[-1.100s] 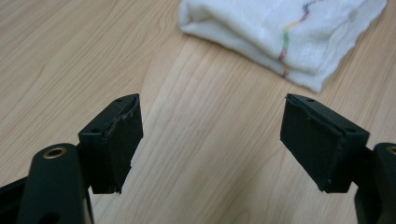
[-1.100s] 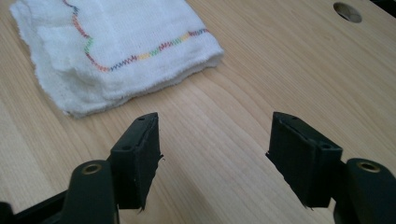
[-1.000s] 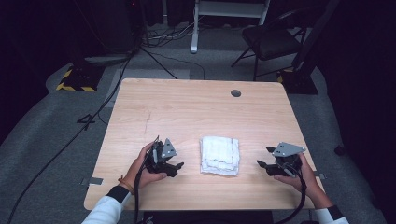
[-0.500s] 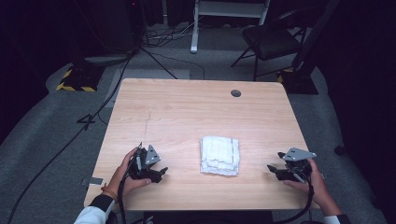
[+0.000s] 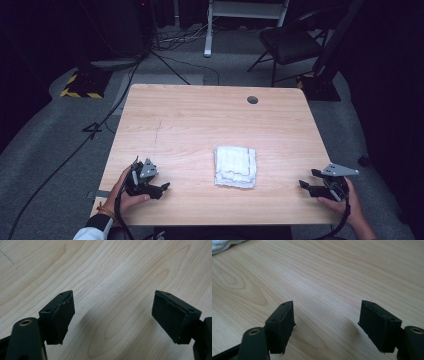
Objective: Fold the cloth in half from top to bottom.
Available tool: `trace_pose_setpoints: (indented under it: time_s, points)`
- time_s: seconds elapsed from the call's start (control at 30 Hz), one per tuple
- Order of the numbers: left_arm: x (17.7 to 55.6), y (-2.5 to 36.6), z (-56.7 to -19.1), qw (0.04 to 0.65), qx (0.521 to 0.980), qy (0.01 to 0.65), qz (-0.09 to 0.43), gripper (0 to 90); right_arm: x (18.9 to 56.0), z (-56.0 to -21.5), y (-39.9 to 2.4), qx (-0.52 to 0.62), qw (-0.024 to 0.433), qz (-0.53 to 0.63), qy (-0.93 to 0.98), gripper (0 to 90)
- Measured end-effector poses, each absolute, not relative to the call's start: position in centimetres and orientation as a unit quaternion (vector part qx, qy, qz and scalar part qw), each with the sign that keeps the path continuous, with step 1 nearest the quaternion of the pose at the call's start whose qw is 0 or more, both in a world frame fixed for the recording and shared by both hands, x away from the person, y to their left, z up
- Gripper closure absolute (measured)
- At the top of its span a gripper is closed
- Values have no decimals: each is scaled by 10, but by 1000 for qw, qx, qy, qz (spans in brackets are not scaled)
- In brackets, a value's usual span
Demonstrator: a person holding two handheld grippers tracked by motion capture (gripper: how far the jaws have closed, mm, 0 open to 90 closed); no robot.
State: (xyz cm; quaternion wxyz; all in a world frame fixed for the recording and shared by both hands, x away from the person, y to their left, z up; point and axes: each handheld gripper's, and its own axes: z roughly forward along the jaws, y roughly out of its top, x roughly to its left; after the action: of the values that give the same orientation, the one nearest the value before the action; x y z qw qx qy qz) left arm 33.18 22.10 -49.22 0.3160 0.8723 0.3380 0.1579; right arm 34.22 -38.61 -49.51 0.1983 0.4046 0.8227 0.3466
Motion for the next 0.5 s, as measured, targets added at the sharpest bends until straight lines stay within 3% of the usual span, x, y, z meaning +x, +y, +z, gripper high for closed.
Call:
trace_pose_setpoints:
  time_s: [0.5]
  points:
    - [329, 240, -504, 346, 855, 361, 139, 178, 335, -503, -401, 437, 197, 358, 801, 240]
